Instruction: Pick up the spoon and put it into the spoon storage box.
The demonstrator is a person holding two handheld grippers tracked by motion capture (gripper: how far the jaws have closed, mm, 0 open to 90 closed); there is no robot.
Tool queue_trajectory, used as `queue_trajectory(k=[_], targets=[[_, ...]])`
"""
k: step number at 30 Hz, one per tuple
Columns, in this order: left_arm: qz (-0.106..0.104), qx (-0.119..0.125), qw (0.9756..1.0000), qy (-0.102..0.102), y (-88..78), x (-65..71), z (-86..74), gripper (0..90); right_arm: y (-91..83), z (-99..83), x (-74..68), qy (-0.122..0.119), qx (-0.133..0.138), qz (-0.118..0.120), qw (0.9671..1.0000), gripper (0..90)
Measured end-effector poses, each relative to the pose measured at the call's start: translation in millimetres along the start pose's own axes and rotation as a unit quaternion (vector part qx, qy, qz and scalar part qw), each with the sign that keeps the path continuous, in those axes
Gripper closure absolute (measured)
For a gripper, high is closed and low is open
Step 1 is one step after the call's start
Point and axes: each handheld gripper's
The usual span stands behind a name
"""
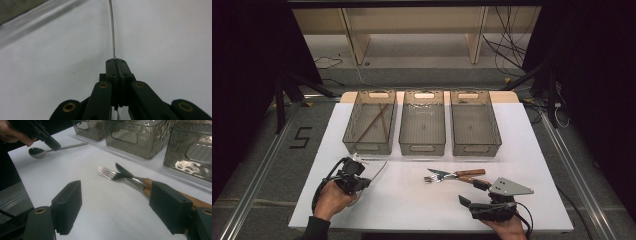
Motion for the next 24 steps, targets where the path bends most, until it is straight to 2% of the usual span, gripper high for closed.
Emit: queue_trajectory(k=[4,8,13,21,24], targets=[[0.007,-0.002,1.0000,0.004,-0.3,2.3,1.0,89.4,-0.1,0.1,-0.2,0.001,0.000,0.000,1.0000,26.8],[0.004,-0.001,1.0000,0.008,-3.0,2.7,1.3,89.5,-0.8,0.2,0.5,0.000,0.001,0.000,1.0000,26.8],[0.003,0.013,0.9998,0.011,-15.2,3.7,1.9,89.5,-1.3,0.3,0.9,0.003,0.002,0.000,1.0000,26.7],[-0.033,0.052,0.9979,0.020,-37.1,6.6,9.6,89.5,-1.2,0.4,1.0,0.004,0.003,0.000,1.0000,26.7],[-0.038,0.060,0.9971,0.027,-43.3,8.0,17.0,89.4,-1.6,0.6,1.2,0.003,0.005,0.001,1.0000,26.8]])
Point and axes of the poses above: each handheld gripper's, and its own axes: y roughly forward along the jaws, z roughly out of its top, x roughly to its right, and after that the axes turned 10 degrees about -x, right-handed
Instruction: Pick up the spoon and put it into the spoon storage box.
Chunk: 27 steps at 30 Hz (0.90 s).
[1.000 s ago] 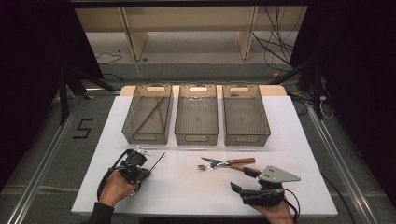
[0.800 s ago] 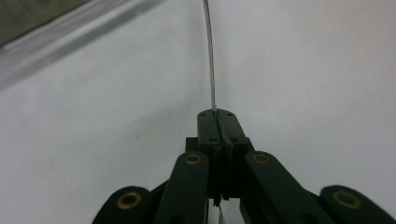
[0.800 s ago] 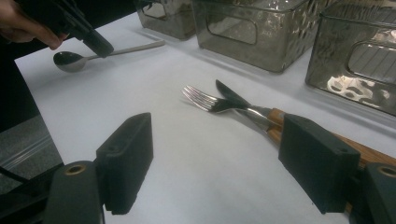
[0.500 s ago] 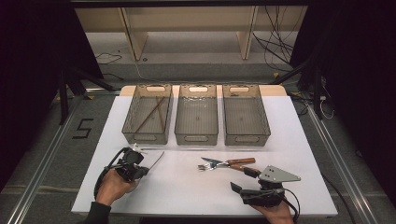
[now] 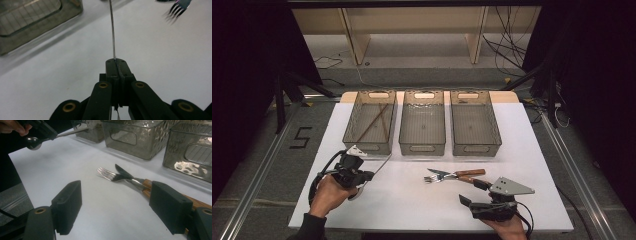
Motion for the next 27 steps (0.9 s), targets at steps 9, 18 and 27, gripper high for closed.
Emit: queue_trajectory(k=[9,18,27], targets=[[-0.023,0.041,0.9987,0.021,-10.6,5.1,43.7,89.3,0.0,0.1,0.1,0.001,0.000,0.000,1.0000,26.7],[-0.032,0.049,0.9975,0.040,-10.5,9.9,88.1,89.4,-0.2,0.0,0.0,0.002,0.001,0.001,1.0000,26.7],[-0.040,0.057,0.9968,0.040,-8.6,9.7,123.0,89.3,-0.3,0.0,0.7,0.002,0.000,0.002,1.0000,26.7]])
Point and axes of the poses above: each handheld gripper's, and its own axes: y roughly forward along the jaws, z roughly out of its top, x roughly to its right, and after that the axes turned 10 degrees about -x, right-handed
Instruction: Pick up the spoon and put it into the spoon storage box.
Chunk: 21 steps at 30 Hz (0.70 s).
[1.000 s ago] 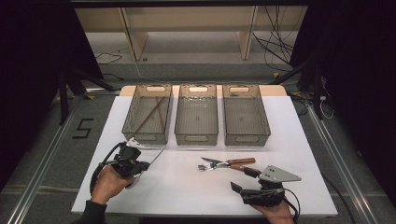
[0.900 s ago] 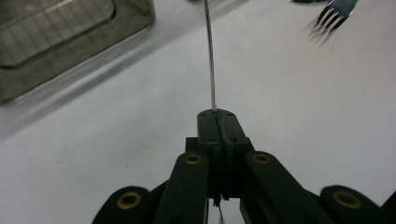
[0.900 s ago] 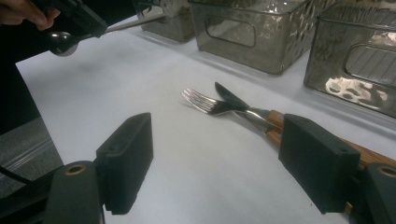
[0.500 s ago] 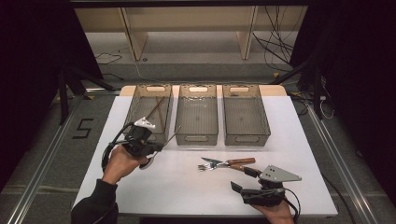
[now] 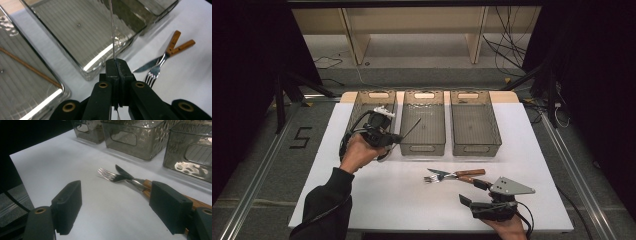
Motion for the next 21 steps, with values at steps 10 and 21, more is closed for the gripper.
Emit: queue_trajectory(k=[10,21], targets=[[-0.002,0.018,0.9998,-0.008,17.2,-14.5,40.0,89.3,-0.4,-0.2,0.8,0.002,0.002,0.000,1.0000,26.7],[0.011,0.026,0.9993,-0.024,39.0,-34.1,69.0,89.2,-0.1,-0.7,1.3,0.002,0.001,0.003,1.0000,26.7]])
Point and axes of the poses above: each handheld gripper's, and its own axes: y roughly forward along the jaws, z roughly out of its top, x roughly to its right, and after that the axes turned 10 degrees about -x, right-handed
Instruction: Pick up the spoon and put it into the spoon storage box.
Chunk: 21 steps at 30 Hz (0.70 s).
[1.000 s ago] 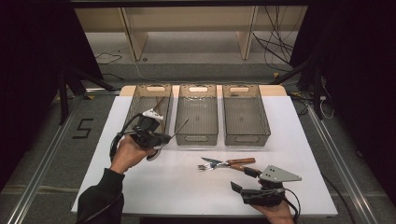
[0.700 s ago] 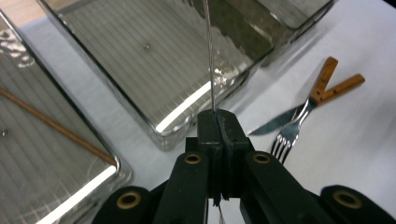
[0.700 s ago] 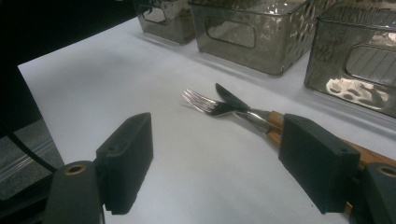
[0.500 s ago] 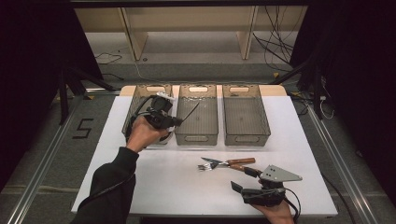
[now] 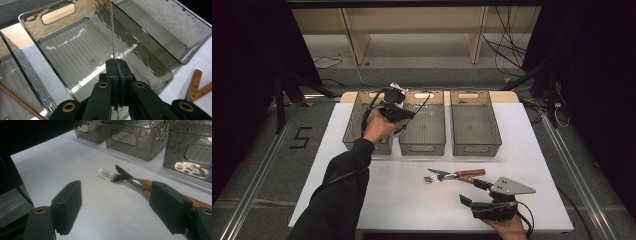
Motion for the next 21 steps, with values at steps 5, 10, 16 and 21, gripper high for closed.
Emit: queue_trajectory(k=[5,10,16,21], targets=[[0.001,-0.003,1.0000,-0.009,8.4,-2.2,8.1,89.2,0.0,-0.2,0.4,0.001,0.000,0.001,1.0000,26.7],[-0.001,-0.005,0.9999,-0.014,17.0,-1.7,9.4,89.1,-0.3,-0.5,0.7,0.002,0.001,0.001,1.0000,26.7],[-0.003,-0.011,0.9997,-0.020,28.8,0.2,6.4,88.8,-0.3,-0.5,0.5,0.001,0.001,0.001,1.0000,26.7],[-0.003,-0.020,0.9996,-0.021,35.9,2.4,6.7,88.6,0.0,-0.4,0.5,0.001,0.000,0.002,1.0000,26.7]])
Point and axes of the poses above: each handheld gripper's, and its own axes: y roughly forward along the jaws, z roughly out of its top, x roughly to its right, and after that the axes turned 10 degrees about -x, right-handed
